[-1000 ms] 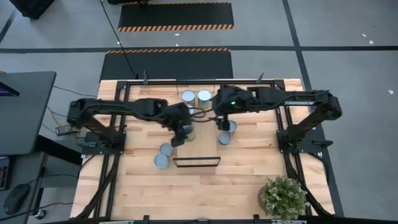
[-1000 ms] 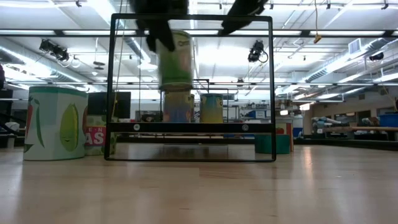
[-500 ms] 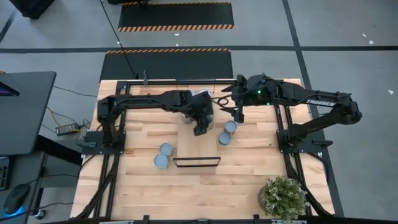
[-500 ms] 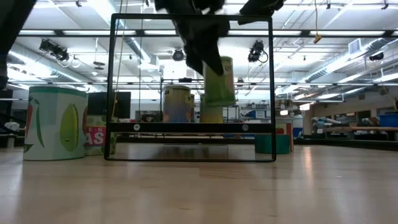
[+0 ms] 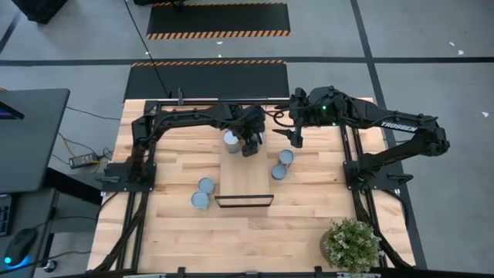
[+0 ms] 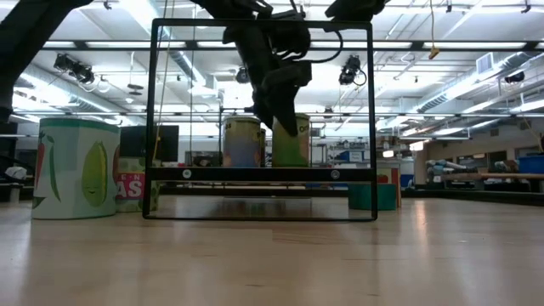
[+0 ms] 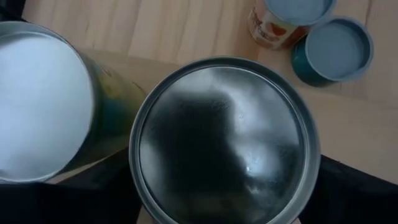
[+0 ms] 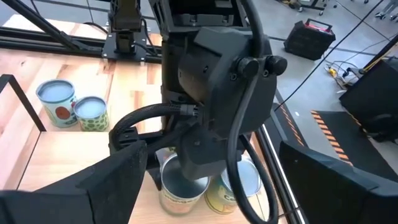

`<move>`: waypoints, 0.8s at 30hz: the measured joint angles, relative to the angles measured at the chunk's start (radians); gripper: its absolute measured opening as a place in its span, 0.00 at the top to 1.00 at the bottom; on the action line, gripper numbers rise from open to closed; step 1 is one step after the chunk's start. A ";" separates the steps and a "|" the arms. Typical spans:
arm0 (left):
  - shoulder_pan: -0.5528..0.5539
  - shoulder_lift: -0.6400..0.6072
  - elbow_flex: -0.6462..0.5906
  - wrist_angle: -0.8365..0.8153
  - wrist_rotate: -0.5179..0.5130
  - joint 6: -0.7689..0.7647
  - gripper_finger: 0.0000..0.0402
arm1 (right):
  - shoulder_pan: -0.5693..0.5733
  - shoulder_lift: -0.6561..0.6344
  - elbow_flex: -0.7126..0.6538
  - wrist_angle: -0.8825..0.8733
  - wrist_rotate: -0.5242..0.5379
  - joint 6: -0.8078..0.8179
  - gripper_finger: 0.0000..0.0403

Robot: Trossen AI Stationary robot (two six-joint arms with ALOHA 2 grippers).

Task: Pick and place cans onto a shelf
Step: Put the canned oranges onto the shelf

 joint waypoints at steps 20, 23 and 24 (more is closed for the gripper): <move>-0.023 0.000 0.000 0.000 -0.101 0.082 0.01 | 0.000 0.001 0.000 -0.001 -0.006 -0.001 0.07; -0.031 0.000 0.000 0.000 -0.132 0.081 0.01 | 0.000 0.001 0.000 -0.001 -0.006 -0.001 0.07; -0.035 0.000 0.000 0.000 -0.153 0.081 0.01 | 0.000 0.001 0.000 -0.001 -0.006 -0.001 0.07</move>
